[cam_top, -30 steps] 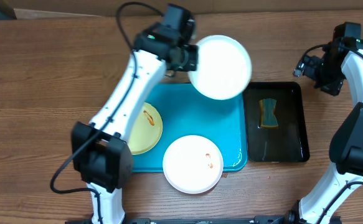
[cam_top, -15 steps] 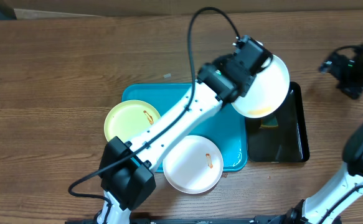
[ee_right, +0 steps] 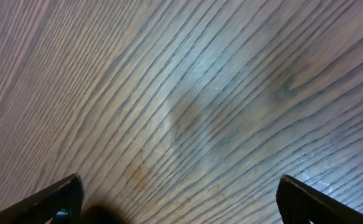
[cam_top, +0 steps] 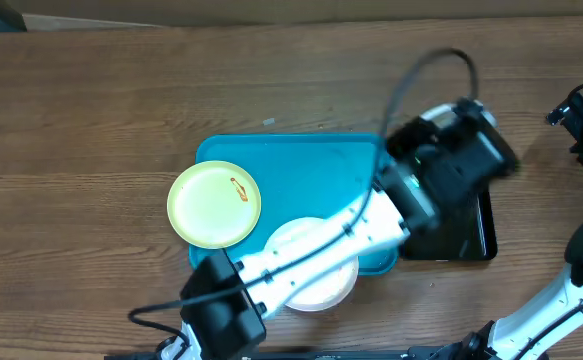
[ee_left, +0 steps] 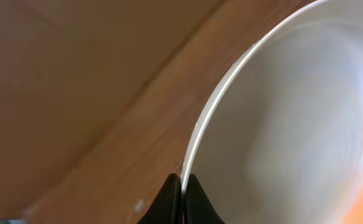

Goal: Clean dirty plates on tray and stack at the side
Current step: 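Lift the top white plate with the left gripper and tilt it over the black tray, then swing the plate to the table's left side and set it down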

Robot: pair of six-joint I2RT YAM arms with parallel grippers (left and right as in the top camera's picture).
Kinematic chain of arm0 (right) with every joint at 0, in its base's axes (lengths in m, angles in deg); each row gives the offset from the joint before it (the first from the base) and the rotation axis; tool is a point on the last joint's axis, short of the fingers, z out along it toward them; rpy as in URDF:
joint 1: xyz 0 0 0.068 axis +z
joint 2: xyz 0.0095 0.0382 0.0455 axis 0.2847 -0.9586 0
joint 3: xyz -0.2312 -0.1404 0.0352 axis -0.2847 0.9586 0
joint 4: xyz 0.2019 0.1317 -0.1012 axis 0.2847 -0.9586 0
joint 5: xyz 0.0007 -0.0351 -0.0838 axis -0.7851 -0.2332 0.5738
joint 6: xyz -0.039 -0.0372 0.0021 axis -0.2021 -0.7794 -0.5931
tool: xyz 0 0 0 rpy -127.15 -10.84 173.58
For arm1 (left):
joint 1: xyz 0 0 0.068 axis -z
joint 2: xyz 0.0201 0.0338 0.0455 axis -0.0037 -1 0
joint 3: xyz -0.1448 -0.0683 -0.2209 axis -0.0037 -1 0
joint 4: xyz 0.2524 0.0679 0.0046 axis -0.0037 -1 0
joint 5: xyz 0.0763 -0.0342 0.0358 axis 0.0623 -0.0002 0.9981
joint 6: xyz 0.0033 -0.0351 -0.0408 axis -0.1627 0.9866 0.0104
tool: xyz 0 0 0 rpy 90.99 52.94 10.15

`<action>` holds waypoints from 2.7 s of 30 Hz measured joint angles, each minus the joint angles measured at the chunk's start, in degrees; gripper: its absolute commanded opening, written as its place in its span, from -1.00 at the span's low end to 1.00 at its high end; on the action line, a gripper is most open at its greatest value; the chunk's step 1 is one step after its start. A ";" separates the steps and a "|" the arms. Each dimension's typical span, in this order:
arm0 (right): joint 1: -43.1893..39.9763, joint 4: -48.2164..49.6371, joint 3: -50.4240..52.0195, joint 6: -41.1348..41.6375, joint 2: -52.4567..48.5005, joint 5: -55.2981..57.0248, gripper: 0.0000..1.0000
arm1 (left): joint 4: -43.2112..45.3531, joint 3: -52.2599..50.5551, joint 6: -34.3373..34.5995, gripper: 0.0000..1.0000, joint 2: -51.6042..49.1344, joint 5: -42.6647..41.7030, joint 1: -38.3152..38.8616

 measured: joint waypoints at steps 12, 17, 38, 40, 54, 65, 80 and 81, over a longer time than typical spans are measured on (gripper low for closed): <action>0.00 0.00 0.00 0.15 0.00 -0.15 1.00 | 4.57 0.00 -9.73 -0.92 0.00 15.34 8.81; 0.00 0.00 0.00 0.13 0.00 -0.15 1.00 | 5.64 0.00 -11.08 -0.92 0.00 17.42 8.46; 0.00 0.02 0.00 0.15 0.00 -0.17 1.00 | -10.45 0.31 19.74 -0.92 -0.11 -50.45 -26.71; 0.00 0.00 0.00 0.15 0.00 -0.17 1.00 | -11.72 0.31 20.48 -0.92 -0.15 -56.83 -33.81; 0.00 -0.02 0.00 0.13 0.00 -0.17 1.00 | -24.90 0.35 20.92 -0.92 -0.20 -60.33 -79.45; 0.00 0.04 0.00 0.15 0.00 -0.17 1.00 | -18.18 -8.81 20.92 -0.92 -0.20 -56.11 -98.36; 0.00 -0.02 0.00 0.13 0.00 -0.15 1.00 | -6.75 -22.82 19.87 -0.02 -0.20 -53.92 -97.13; 0.00 0.00 0.00 0.13 0.00 -0.17 1.00 | -6.71 -23.06 19.93 0.47 -0.20 -53.72 -96.94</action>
